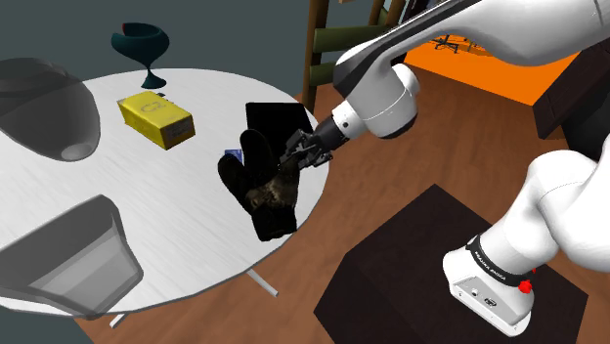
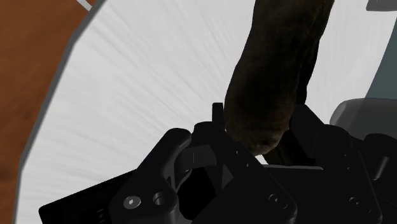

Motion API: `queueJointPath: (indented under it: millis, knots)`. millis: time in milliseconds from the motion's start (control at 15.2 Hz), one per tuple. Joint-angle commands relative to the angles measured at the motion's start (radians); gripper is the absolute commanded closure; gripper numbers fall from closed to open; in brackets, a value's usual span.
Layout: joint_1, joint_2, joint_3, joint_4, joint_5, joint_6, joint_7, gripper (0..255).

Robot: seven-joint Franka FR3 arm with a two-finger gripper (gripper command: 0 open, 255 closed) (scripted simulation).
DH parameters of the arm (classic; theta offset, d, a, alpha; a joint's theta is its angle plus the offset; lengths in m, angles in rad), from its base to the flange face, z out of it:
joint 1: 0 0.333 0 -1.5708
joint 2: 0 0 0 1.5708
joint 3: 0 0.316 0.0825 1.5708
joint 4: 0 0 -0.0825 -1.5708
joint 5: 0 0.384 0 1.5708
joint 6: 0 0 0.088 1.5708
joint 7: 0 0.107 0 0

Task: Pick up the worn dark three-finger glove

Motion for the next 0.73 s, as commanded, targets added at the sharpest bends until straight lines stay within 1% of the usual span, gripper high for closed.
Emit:
queueJointPath:
  millis: [0,594,660]
  knots:
    - [0.000,-0.024,-0.001,-0.003,-0.054,-0.001,0.057,255]
    - [-0.012,-0.133,0.002,-0.026,-0.282,-0.020,0.291,255]
    - [-0.013,-0.135,0.002,-0.026,-0.286,-0.020,0.295,255]
